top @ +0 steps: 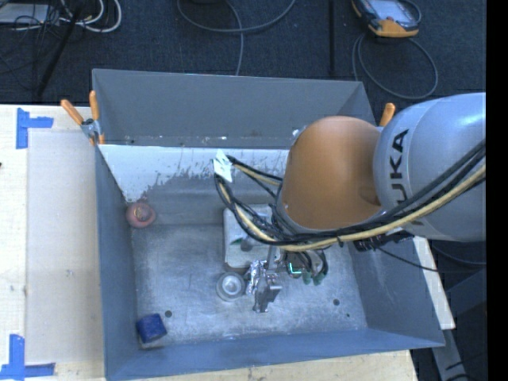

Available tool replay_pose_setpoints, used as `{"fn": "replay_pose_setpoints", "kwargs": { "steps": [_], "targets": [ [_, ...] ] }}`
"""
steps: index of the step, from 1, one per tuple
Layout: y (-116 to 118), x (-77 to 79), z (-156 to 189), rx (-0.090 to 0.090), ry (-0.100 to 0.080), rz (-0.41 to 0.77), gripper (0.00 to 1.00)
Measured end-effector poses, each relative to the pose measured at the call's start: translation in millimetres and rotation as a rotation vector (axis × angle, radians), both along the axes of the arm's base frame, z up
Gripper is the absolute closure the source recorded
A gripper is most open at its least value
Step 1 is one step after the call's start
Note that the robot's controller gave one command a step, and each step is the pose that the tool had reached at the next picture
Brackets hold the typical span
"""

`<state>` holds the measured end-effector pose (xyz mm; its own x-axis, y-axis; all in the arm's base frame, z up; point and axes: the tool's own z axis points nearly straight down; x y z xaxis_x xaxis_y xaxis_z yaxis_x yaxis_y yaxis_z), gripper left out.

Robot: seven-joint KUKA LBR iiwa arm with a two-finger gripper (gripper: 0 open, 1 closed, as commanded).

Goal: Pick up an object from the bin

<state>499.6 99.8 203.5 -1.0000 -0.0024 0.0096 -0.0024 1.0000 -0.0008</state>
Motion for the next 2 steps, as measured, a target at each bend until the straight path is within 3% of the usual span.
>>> {"fn": "replay_pose_setpoints", "kwargs": {
  "steps": [1, 2],
  "targets": [
    [-57.2, 49.7, -128.3, 0.001, -0.015, -0.004, 0.00],
    [-56.2, 51.7, -125.4, 0.003, -0.024, -0.007, 1.00]
  ]
}}
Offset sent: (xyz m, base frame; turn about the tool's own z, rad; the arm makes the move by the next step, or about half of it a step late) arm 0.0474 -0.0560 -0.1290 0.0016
